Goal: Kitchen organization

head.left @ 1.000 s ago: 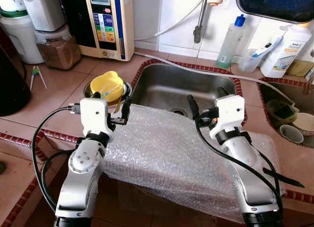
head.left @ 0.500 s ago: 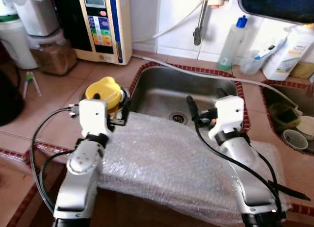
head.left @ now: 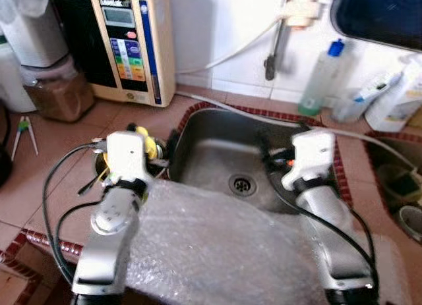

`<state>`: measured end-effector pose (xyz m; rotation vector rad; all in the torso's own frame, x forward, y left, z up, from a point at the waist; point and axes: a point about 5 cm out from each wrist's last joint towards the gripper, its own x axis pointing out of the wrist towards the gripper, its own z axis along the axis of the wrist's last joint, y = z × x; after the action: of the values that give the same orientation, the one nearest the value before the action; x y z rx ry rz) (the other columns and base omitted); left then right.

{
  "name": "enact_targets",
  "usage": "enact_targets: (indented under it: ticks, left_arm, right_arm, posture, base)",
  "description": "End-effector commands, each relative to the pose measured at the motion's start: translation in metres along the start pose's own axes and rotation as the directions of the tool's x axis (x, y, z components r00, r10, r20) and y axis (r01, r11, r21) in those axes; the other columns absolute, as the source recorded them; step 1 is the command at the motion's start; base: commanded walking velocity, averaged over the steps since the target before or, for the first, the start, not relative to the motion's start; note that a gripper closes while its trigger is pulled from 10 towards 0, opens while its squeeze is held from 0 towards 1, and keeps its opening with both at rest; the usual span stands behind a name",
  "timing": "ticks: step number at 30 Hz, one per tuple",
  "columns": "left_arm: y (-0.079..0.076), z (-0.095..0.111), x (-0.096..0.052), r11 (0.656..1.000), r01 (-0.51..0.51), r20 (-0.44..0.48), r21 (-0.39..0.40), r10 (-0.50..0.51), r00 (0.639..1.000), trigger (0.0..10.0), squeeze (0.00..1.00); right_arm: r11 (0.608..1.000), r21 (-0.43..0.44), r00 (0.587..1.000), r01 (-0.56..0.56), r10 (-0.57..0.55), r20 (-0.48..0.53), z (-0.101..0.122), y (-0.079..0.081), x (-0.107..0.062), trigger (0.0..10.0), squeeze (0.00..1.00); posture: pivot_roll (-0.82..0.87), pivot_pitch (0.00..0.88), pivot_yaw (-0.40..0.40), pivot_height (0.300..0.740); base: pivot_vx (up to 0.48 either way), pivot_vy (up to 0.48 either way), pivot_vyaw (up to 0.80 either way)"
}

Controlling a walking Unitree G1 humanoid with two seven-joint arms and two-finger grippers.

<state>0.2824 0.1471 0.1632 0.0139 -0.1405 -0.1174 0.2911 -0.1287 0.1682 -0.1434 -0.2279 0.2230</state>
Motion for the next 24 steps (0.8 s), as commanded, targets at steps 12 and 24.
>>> enact_targets:
  ticks: [12,24]
  left_arm:
    - [0.009,0.002,-0.001,0.986,-0.110,0.001,0.122,0.110,0.994,10.0,0.00]
    - [0.008,0.006,-0.008,0.983,-0.088,0.023,0.159,0.086,0.996,10.0,0.00]
  right_arm:
    - [1.000,0.000,1.000,-0.001,0.001,0.013,0.004,-0.005,-0.001,10.0,0.00]
    - [0.998,0.033,0.997,-0.058,0.056,0.052,0.018,-0.005,0.005,10.0,0.00]
  posture:
    - [-0.02,0.044,-0.018,0.740]
    - [-0.02,0.043,-0.020,0.740]
  base:
    - [0.000,0.000,0.00]
    - [0.000,0.000,0.00]
